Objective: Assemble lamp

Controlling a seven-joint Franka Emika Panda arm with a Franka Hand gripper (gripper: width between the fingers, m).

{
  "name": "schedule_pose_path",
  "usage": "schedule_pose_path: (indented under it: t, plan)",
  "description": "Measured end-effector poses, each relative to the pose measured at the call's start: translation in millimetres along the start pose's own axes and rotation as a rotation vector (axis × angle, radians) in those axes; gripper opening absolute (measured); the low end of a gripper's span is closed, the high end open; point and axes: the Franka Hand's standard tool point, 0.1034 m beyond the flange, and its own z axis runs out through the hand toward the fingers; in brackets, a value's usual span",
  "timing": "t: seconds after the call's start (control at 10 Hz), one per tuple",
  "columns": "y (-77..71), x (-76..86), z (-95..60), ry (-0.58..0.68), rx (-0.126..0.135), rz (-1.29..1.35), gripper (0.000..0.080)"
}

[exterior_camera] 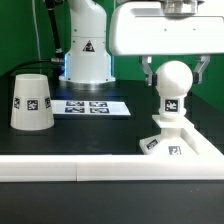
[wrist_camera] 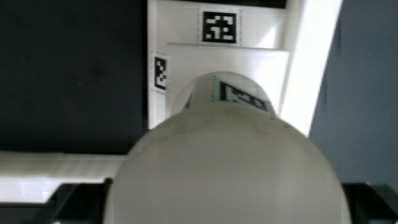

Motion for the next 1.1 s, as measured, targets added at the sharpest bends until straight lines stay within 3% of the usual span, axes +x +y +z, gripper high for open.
schedule_pose_path:
  t: [0.4, 1.1]
  plan:
    - [-1.3, 0.0, 1.3, 0.006, 0.002, 0.259, 0.0579]
    - [-3.0, -0.3, 3.2, -0.070, 0.072, 0.852, 0.0579]
